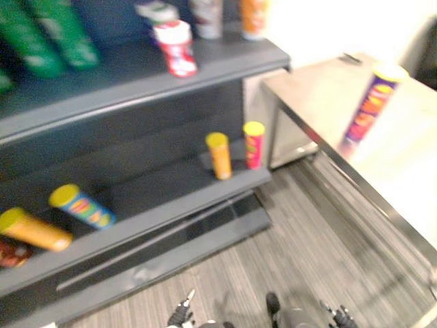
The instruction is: Put the gum and the chips on the shelf.
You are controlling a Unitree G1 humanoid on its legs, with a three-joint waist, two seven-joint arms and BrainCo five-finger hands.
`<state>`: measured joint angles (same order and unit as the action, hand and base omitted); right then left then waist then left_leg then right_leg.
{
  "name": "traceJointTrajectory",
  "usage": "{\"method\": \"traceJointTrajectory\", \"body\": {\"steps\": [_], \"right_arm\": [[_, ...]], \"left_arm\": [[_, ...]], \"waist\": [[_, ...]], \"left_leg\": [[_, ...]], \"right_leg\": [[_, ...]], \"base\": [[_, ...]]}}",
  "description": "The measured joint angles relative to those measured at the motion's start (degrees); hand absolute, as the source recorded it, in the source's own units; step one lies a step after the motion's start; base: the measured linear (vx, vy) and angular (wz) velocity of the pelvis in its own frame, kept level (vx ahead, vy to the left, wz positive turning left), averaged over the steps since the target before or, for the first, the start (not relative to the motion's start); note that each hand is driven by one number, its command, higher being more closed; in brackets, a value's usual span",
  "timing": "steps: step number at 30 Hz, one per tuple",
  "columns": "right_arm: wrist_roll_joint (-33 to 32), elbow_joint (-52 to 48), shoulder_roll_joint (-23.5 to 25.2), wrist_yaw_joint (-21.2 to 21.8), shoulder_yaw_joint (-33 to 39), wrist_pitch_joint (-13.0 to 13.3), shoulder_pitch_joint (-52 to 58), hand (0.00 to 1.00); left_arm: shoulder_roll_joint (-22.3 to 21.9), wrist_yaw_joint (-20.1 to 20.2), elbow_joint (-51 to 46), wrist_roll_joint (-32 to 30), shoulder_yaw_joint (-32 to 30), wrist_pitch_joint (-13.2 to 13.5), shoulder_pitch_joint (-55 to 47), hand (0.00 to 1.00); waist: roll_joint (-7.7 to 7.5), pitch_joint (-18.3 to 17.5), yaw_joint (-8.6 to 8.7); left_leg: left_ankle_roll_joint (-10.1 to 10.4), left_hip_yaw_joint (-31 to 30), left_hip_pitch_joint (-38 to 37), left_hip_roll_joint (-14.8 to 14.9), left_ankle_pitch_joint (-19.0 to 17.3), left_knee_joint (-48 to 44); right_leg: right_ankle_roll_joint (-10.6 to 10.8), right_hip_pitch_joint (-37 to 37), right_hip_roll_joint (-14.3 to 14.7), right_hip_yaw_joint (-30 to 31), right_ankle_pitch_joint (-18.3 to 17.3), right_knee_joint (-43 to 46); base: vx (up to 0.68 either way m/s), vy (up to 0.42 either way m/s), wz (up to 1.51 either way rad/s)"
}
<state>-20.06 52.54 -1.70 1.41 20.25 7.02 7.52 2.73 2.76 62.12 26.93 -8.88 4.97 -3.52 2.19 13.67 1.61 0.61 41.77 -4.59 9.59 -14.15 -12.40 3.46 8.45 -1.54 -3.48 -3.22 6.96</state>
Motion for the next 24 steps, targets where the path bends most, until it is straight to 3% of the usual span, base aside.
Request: {"method": "traceJointTrajectory", "body": {"steps": [3, 6, 7, 8, 10, 16, 19, 24], "right_arm": [[0.04, 0.01, 0.17, -0.68, -0.35, -0.04, -0.65, 0.0], [0.09, 0.04, 0.6, -1.17, -0.42, -0.07, 0.32, 0.0], [0.11, 0.11, 0.91, -1.19, -0.44, -0.14, 0.45, 0.0], [0.14, 0.09, 0.86, -1.19, -0.45, -0.23, 0.09, 0.0], [1.23, 0.09, 0.3, -1.56, -0.44, -0.49, -0.94, 0.0], [2.0, -0.16, -0.52, -1.76, -0.53, -0.45, -1.52, 0.0], [1.98, -0.17, -0.61, -1.83, -0.44, -0.45, -1.57, 0.0], [1.92, 0.18, -0.72, -2.25, 0.43, -0.45, -0.68, 0.0]], "left_arm": [[0.73, -0.07, -0.54, -0.07, 0.04, -0.04, 0.63, 0.0], [1.21, -0.05, -1.08, -0.07, 0.14, 0.04, 0.94, 0.0], [1.44, -0.04, -1.31, -0.07, 0.14, 0.09, 1.0, 0.0], [1.3, -0.03, -1.34, -0.07, 0.17, 0.09, 1.1, 0.0], [0.39, 0.06, -1.65, -0.07, 0.24, 0.07, 1.08, 0.0], [-1.07, 0.09, -1.82, -0.15, 0.77, 0.7, 1.7, 0.0], [-0.92, -0.07, -1.74, -0.13, 1.97, 0.75, 2.22, 0.0], [-1.17, -0.28, -1.48, -0.13, 2.39, 0.69, 3.81, 0.0]], "waist": [[-0.6, 1.86, 0.01], [-1.88, 1.84, 0.07], [-2.92, 1.39, -0.07], [-2.64, 1.52, -0.02], [-1.01, 1.81, 1.63], [-0.43, 1.42, 1.82], [-0.54, 1.56, 2.86], [-1.35, 2.01, 3.59]], "left_leg": [[0.12, 7.39, -2.12, 1.46, 0.06, 0.43], [1.48, 13.28, -4.73, 1.31, 0.85, 1.46], [2.19, 14.93, -5.13, 1.0, 1.28, 1.63], [2.93, 15.98, -5.35, 1.1, 1.87, 2.11], [4.46, 17.72, -6.86, 1.17, 4.29, 4.67], [6.1, 20.07, -8.42, 3.49, 5.04, 3.94], [5.89, 20.05, -7.21, 4.87, 3.75, 1.16], [5.62, 18.97, -5.36, 5.71, 1.23, -3.91]], "right_leg": [[-2.58, -0.14, -7.44, -19.17, -1.25, 6.72], [-2.38, -4.91, -12.35, -27.31, -0.48, 6.53], [-0.71, -6.08, -13.15, -29.2, 1.0, 4.78], [-0.61, -5.96, -12.62, -29.64, 0.99, 4.15], [-0.68, -5.81, -10.75, -29.33, 0.97, 3.65], [-1.22, -6.56, -7.55, -27.62, 0.57, 1.84], [-1.66, -4.85, -8.28, -27.45, -0.59, 4.36], [-1.79, -0.51, -12.08, -27.07, -5.39, 14.24]], "base": [[-0.06, 0.048, -1.59], [0.04, -0.073, -1.11], [0.07, -0.187, -0.97], [0.05, -0.202, -0.8], [0.0, -0.18, -0.52], [-0.06, -0.09, -0.25], [-0.15, 0.016, -0.02], [-0.08, 0.015, 0.08]]}}
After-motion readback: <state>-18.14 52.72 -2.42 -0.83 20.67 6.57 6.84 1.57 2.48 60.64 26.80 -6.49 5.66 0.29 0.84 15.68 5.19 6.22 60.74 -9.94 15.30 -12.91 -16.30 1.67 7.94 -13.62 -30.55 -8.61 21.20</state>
